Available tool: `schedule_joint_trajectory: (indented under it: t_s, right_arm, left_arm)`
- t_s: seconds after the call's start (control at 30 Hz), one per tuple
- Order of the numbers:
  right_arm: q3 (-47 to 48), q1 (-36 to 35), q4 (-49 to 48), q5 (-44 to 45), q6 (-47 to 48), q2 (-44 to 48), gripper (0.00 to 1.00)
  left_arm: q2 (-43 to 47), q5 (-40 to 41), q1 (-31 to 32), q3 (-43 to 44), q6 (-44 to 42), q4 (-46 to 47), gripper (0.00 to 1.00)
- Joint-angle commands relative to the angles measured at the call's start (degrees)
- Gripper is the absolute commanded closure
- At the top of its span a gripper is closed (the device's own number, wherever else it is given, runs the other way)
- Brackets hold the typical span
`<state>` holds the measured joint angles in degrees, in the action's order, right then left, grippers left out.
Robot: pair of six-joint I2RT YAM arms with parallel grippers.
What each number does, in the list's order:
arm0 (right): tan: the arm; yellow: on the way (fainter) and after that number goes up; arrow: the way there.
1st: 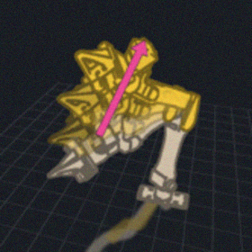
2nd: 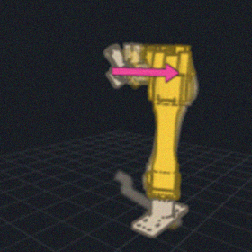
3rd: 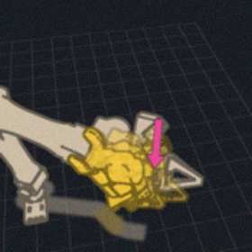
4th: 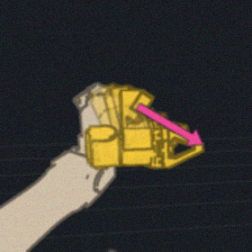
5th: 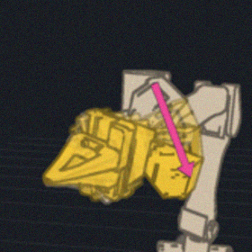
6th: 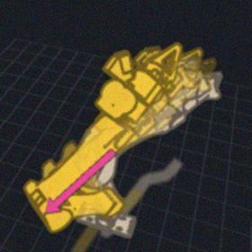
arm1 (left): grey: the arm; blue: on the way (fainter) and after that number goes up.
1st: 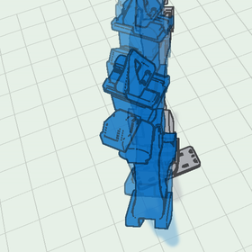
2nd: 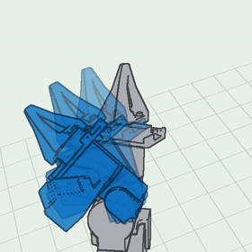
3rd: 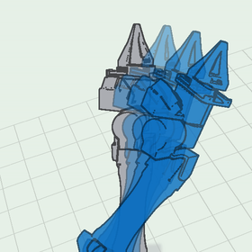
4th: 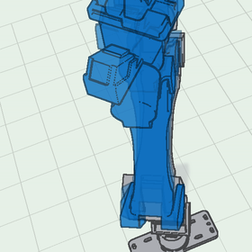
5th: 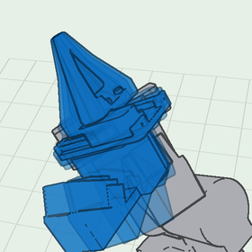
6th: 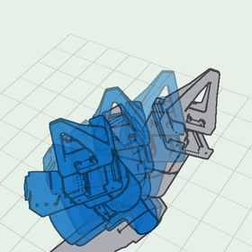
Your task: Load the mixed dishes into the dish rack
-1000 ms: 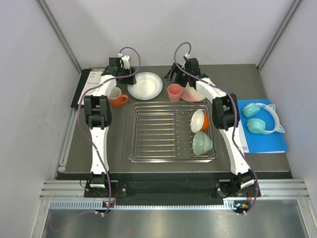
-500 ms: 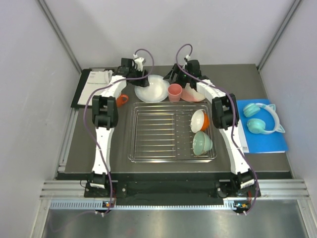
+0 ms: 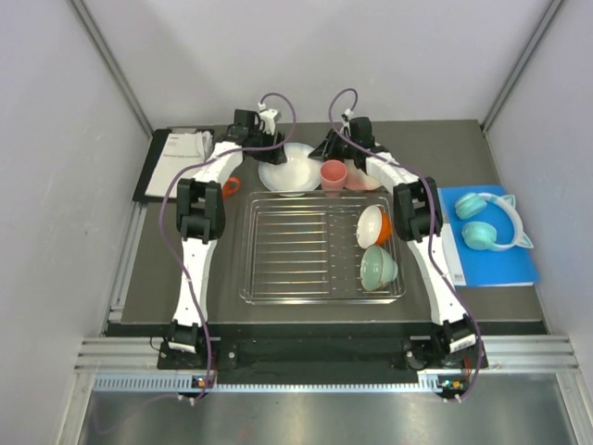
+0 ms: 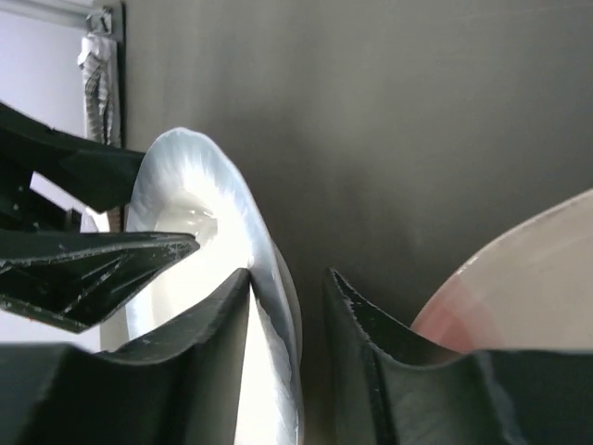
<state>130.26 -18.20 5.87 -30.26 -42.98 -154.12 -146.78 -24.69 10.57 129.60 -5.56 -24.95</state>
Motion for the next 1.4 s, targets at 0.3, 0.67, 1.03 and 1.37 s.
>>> schedule_joint_trajectory:
  t_s: [0.3,0.67,1.03,1.37]
  right_arm:
    - [2.2,0.35,6.61,-2.35,5.62,-1.18,1.0]
    - [0.35,0.35,6.17,3.1,9.76,8.13,1.0]
    - [2.55,-0.09,4.94,5.74,11.08,16.12,1.0]
    - [3.95,-2.89,6.52,5.21,11.78,19.39,1.0]
  left_arm:
    - [2.72,0.51,0.33,-1.01,-0.67,2.89,0.32]
    - [15.36,2.37,-6.77,-2.6,5.38,2.27,0.01]
    - [35.3,-13.46,-22.07,-10.66,15.94,-3.26,0.01]
    - [50.01,-13.98,-24.1,-32.63,12.42,-4.14,0.01]
